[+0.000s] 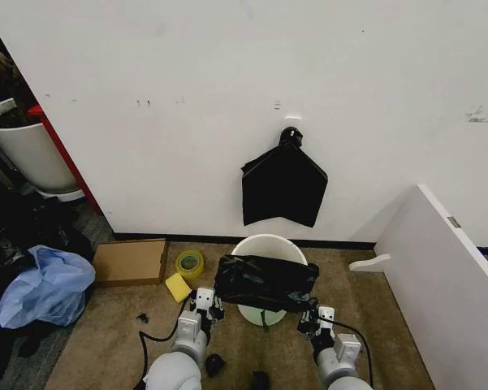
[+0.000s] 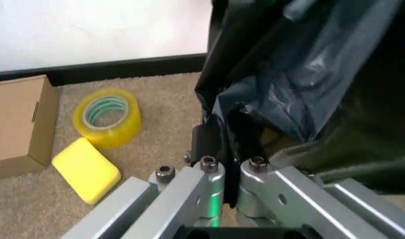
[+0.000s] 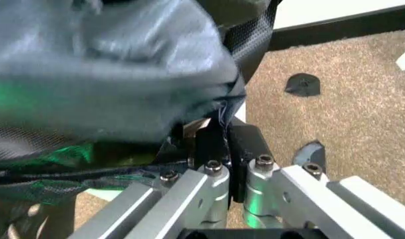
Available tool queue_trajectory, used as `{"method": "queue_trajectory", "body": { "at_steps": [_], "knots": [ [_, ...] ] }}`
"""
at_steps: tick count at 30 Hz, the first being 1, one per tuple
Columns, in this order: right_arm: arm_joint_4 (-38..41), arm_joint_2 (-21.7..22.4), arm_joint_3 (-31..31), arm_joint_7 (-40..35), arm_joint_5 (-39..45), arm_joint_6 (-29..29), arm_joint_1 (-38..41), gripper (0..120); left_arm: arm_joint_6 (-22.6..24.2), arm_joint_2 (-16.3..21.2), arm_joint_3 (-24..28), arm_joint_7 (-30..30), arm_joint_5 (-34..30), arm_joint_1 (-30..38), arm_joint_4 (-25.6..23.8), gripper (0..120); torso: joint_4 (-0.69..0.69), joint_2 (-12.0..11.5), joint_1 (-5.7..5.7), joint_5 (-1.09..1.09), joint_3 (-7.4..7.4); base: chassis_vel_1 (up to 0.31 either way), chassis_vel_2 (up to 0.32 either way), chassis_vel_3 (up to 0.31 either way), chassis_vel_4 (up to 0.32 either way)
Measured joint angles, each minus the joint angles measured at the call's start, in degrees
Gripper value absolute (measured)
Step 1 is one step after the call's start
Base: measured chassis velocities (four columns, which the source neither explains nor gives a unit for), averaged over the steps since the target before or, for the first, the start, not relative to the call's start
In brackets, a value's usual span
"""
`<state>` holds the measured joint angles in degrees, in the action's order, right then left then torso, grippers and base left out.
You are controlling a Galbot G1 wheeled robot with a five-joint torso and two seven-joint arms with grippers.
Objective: Place the garbage bag over the trash bin.
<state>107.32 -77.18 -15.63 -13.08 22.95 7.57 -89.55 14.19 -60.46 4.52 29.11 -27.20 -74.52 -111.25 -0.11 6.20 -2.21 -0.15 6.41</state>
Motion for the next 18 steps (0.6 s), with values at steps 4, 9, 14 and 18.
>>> {"method": "queue_trajectory", "body": {
  "at_steps": [4, 9, 14, 18],
  "knots": [
    [-2.16, -0.06, -0.18, 0.0, -0.52, -0.78, 1.25, 0, -0.05, -1.94, 0.06, 0.69, 0.07, 1.92, 3.07, 0, 0.0, 0.0, 0.0, 0.01, 0.0, 0.0, 0.0, 0.0, 0.0],
    [-4.04, 0.2, -0.26, -0.02, -2.35, -1.74, 1.44, 0, -0.28, -2.22, 0.02, 0.82, 1.36, 2.32, 5.34, 0, 0.0, 0.0, 0.0, 0.0, 0.0, 0.0, 0.0, 0.0, 0.0],
    [-4.8, -0.09, -0.56, -0.57, -2.37, -3.3, 1.9, 0, -0.94, -3.27, -0.36, 0.92, 2.03, 2.36, 6.68, 0, 0.0, 0.0, 0.0, 0.0, 0.0, 0.0, 0.0, 0.0, 0.0],
    [-3.75, 0.04, -0.56, -0.65, -2.3, -3.63, 0.98, 0, -1.1, -3.36, -0.65, 1.13, 2.32, 1.89, 5.72, 3, 0.0, 0.0, 0.0, 0.0, 0.0, 0.0, 0.0, 0.0, 0.0]
  ]
}}
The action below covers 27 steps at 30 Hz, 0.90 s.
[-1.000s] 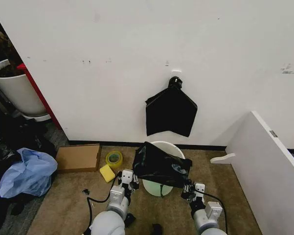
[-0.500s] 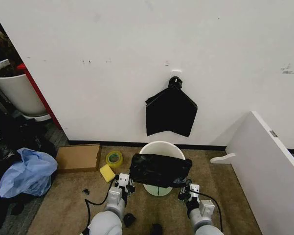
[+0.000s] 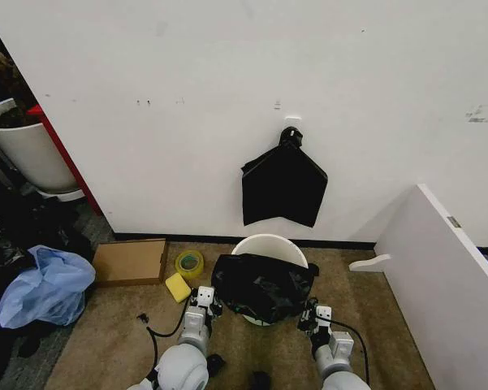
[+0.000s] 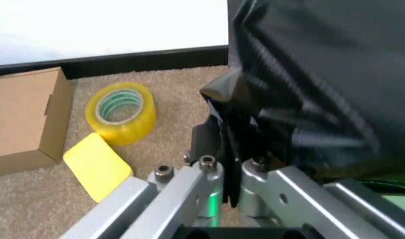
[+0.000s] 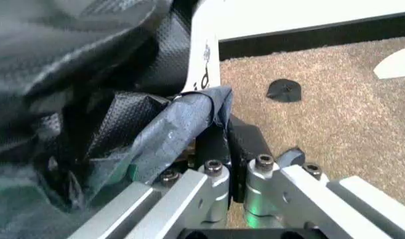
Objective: Place the garbage bag over the trash bin.
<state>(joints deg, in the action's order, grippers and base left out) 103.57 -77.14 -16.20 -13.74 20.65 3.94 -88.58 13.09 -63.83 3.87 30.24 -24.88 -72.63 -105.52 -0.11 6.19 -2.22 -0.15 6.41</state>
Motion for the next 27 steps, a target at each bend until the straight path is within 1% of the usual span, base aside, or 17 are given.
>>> {"method": "queue_trajectory", "body": {
  "at_steps": [1, 4, 5, 6, 9, 11, 12, 13, 16, 17, 19, 20, 21, 22, 27],
  "knots": [
    [0.91, 0.16, 0.01, 0.06, 0.0, -0.06, -0.72, 0, 0.0, 0.3, -0.23, 0.02, 0.13, -0.4, -0.8, 7, -0.01, 0.0, 0.0, 0.01, 0.0, 0.0, 0.0, 0.0, 0.0],
    [4.52, 0.76, 0.14, 0.49, -0.05, -0.36, -3.91, 12, 0.02, 1.82, -1.43, 0.0, 1.08, -2.5, -3.84, 20, 0.0, 0.0, 0.0, 0.0, -0.01, 0.0, 0.0, 0.0, 0.0],
    [4.52, 0.76, 0.14, 0.49, -0.05, -0.36, -3.91, 12, 0.02, 1.82, -1.43, 0.0, 1.08, -2.5, -3.84, 20, 0.0, 0.0, 0.0, 0.0, -0.01, 0.0, 0.0, 0.0, 0.0],
    [5.53, 0.96, 0.13, 0.58, -0.09, -0.46, -4.8, 15, 0.02, 2.34, -1.91, -0.01, 1.33, -3.15, -4.74, 23, -0.01, 0.0, 0.0, 0.01, -0.01, 0.0, 0.0, 0.0, 0.0],
    [8.58, 2.03, -0.09, 0.85, -0.38, -0.79, -8.24, 29, 0.02, 4.3, -3.5, -0.09, 2.14, -5.56, -7.69, 36, 0.0, 0.0, 0.0, 0.0, -0.01, 0.0, 0.0, 0.0, 0.0],
    [9.87, 2.62, -0.4, 1.02, -1.01, -1.3, -9.97, 35, 0.02, 5.27, -4.47, -0.14, 2.6, -6.91, -9.31, 45, -0.01, 0.0, 0.01, 0.01, -0.01, 0.0, 0.0, 0.0, 0.0],
    [10.53, 3.03, -0.53, 1.17, -1.51, -1.7, -11.17, 42, 0.0, 5.78, -5.32, -0.2, 2.94, -8.07, -10.42, 50, 0.0, 0.0, 0.01, 0.01, -0.01, 0.0, 0.0, 0.0, 0.0],
    [10.53, 3.03, -0.53, 1.17, -1.51, -1.7, -11.17, 42, 0.0, 5.78, -5.32, -0.2, 2.94, -8.07, -10.42, 50, 0.0, 0.0, 0.01, 0.01, -0.01, 0.0, 0.0, 0.0, 0.0],
    [11.74, 3.79, -0.63, 1.35, -2.61, -2.49, -13.71, 52, -0.16, 6.47, -6.71, -0.35, 3.48, -9.88, -12.08, 60, -0.01, 0.0, 0.01, 0.01, -0.01, 0.0, 0.0, 0.0, 0.0],
    [12.26, 4.1, -0.69, 1.39, -3.37, -2.94, -14.89, 57, -0.45, 6.83, -7.35, -0.37, 3.73, -10.8, -12.74, 66, 0.0, 0.0, 0.01, 0.0, -0.01, 0.0, 0.0, 0.0, 0.0],
    [13.08, 4.52, -0.86, 1.4, -4.41, -3.5, -16.63, 65, -1.16, 7.41, -8.17, -0.38, 4.13, -12.25, -13.59, 73, 0.0, 0.0, 0.01, 0.01, -0.01, 0.0, 0.0, 0.0, 0.0],
    [13.62, 4.79, -1.06, 1.4, -4.92, -3.75, -17.52, 71, -1.6, 7.71, -8.53, -0.38, 4.41, -13.01, -13.99, 78, -0.01, 0.01, 0.01, 0.01, -0.01, 0.0, 0.0, 0.0, 0.0],
    [14.09, 5.13, -1.3, 1.39, -5.56, -4.03, -18.3, 74, -2.27, 8.04, -8.9, -0.39, 4.84, -14.03, -14.4, 83, -0.01, 0.0, 0.01, 0.0, -0.02, 0.0, 0.0, 0.0, 0.0],
    [14.09, 5.13, -1.3, 1.39, -5.56, -4.03, -18.3, 74, -2.27, 8.04, -8.9, -0.39, 4.84, -14.03, -14.4, 83, -0.01, 0.0, 0.01, 0.0, -0.02, 0.0, 0.0, 0.0, 0.0],
    [16.07, 6.34, -3.31, 0.22, -8.79, -6.65, -21.1, 94, -6.26, 8.32, -9.41, -0.74, 6.73, -18.66, -16.65, 99, -0.01, 0.0, 0.01, -0.01, -0.01, 0.0, 0.0, 0.0, 0.0]
  ]
}}
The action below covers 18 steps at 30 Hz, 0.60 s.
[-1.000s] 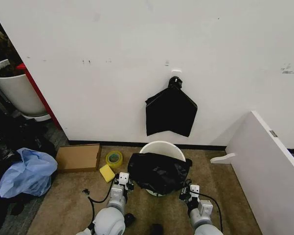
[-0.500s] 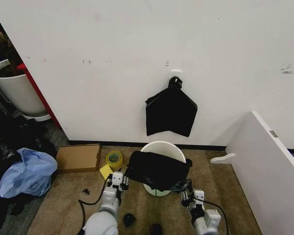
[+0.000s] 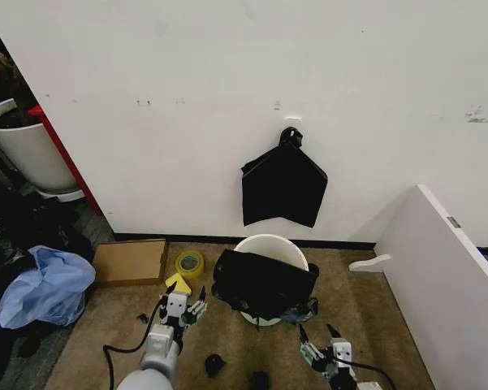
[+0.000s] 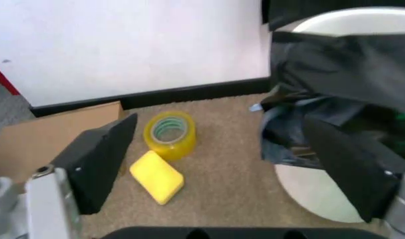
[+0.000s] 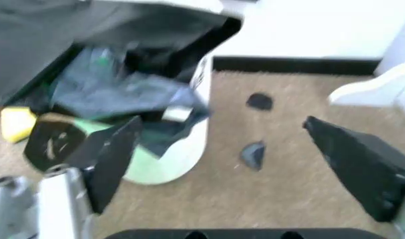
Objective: Place the garbage bag over the trash bin.
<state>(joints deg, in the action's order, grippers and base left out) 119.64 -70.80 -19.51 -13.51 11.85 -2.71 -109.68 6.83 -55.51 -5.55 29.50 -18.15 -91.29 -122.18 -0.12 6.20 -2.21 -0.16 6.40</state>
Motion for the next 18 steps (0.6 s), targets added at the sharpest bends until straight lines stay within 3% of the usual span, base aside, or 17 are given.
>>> {"method": "queue_trajectory", "body": {
  "at_steps": [5, 10, 13, 16, 18],
  "knots": [
    [3.79, 1.9, -2.48, -0.54, 2.32, 0.06, -0.89, 100, -4.63, -1.95, -0.66, -1.29, 2.98, -4.69, -1.69, 100, -0.01, 0.0, 0.0, -0.01, 0.0, 0.0, 0.0, 0.0, 0.0],
    [7.44, 7.64, -8.46, 5.31, 16.46, 11.38, 3.66, 100, -14.31, -6.31, -1.25, -6.71, 10.07, -10.07, -0.62, 100, -0.01, 0.0, 0.0, -0.02, 0.0, 0.0, 0.0, 0.0, 0.0],
    [7.44, 10.04, -9.92, 7.27, 22.03, 14.79, 6.55, 100, -16.89, -7.61, -1.2, -8.54, 12.27, -11.12, 0.09, 100, 0.03, 0.0, 0.0, -0.01, 0.01, 0.0, 0.0, 0.0, 0.0],
    [6.36, 15.65, -11.39, 10.65, 30.74, 20.48, 12.44, 100, -19.44, -8.76, -1.24, -10.6, 14.32, -12.24, 0.33, 100, -0.04, 0.0, 0.0, 0.01, 0.01, 0.0, 0.0, 0.0, 0.0],
    [3.92, 19.61, -10.65, 11.9, 35.05, 23.77, 18.56, 100, -20.31, -9.56, -1.58, -11.09, 15.47, -13.19, 0.2, 100, 0.0, 0.0, 0.0, -0.04, 0.01, 0.0, 0.0, 0.0, 0.0]
  ]
}}
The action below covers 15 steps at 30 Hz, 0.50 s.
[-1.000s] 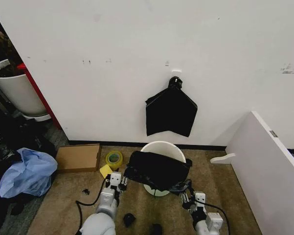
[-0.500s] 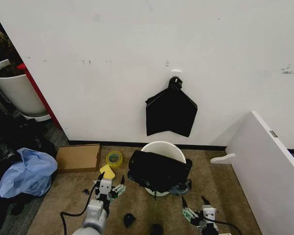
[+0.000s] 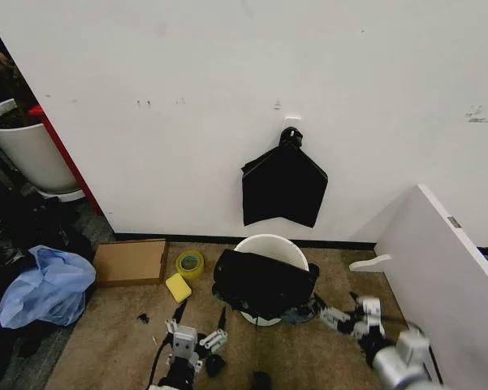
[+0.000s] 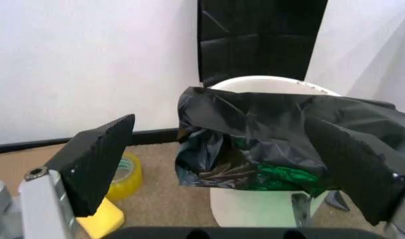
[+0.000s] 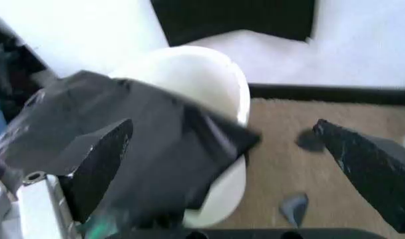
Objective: Place the garbage bag over the trash bin.
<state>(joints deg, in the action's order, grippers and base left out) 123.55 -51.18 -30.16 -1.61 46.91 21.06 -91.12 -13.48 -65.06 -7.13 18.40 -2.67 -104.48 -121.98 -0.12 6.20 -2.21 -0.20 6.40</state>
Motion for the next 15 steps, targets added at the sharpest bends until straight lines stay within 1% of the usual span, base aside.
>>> {"method": "queue_trajectory", "body": {
  "at_steps": [1, 2, 4, 5, 7, 8, 9, 10, 11, 13, 15],
  "knots": [
    [-2.28, 2.43, 1.28, 0.29, 2.23, 1.91, 4.22, 100, -0.42, -0.67, -0.2, -0.13, 0.66, -0.62, -0.18, 100, 0.04, 0.0, 0.0, 0.01, 0.0, 0.0, 0.0, 0.0, 0.0],
    [-2.28, 2.43, 1.28, 0.29, 2.23, 1.91, 4.22, 100, -0.42, -0.67, -0.2, -0.13, 0.66, -0.62, -0.18, 100, 0.04, 0.0, 0.0, 0.01, 0.0, 0.0, 0.0, 0.0, 0.0],
    [-6.39, 6.0, 4.45, 0.59, 6.26, 5.17, 10.94, 100, -1.02, -1.9, -0.46, -0.19, 1.82, -1.9, -0.78, 100, 0.01, 0.0, -0.01, 0.0, 0.01, 0.0, 0.0, 0.0, 0.0],
    [-7.65, 6.83, 5.52, 0.77, 7.29, 5.85, 12.89, 100, -1.2, -2.28, -0.54, -0.2, 2.21, -2.3, -0.92, 100, 0.0, 0.0, -0.01, -0.01, 0.01, 0.0, 0.0, 0.0, 0.0],
    [-11.67, 9.04, 10.65, 1.62, 9.59, 7.67, 19.78, 100, -1.83, -3.54, -0.73, -0.14, 3.43, -3.73, -1.55, 100, -0.02, 0.0, -0.01, -0.02, 0.01, 0.0, 0.0, 0.0, 0.0],
    [-13.62, 9.73, 13.58, 2.24, 10.45, 8.46, 23.43, 100, -2.17, -4.14, -0.86, -0.07, 3.97, -4.57, -1.72, 100, -0.03, 0.0, -0.01, -0.09, 0.01, 0.0, 0.0, 0.0, 0.0],
    [-15.49, 10.18, 16.27, 2.84, 11.08, 9.17, 27.06, 100, -2.43, -4.6, -0.97, 0.04, 4.44, -5.26, -1.81, 100, -0.01, 0.0, -0.01, -0.15, 0.01, 0.0, 0.0, 0.0, 0.0],
    [-15.49, 10.18, 16.27, 2.84, 11.08, 9.17, 27.06, 100, -2.43, -4.6, -0.97, 0.04, 4.44, -5.26, -1.81, 100, -0.01, 0.0, -0.01, -0.15, 0.01, 0.0, 0.0, 0.0, 0.0],
    [-17.06, 10.41, 18.49, 3.36, 11.4, 9.68, 29.76, 100, -2.63, -4.91, -1.05, 0.1, 4.84, -5.74, -1.87, 100, 0.0, 0.0, -0.01, -0.14, 0.01, 0.0, 0.0, 0.0, 0.0],
    [-20.66, 10.36, 23.84, 4.72, 11.7, 10.9, 35.15, 100, -3.18, -5.84, -1.29, 0.29, 5.92, -7.26, -1.97, 100, -0.05, 0.0, -0.01, -0.18, 0.01, 0.0, 0.0, 0.0, 0.0],
    [-23.87, 9.62, 28.39, 6.12, 11.69, 11.73, 40.38, 100, -3.54, -6.54, -1.44, 0.38, 6.59, -8.66, -2.22, 100, -0.05, 0.0, -0.01, -0.21, 0.01, 0.0, 0.0, 0.0, 0.0]
  ]
}}
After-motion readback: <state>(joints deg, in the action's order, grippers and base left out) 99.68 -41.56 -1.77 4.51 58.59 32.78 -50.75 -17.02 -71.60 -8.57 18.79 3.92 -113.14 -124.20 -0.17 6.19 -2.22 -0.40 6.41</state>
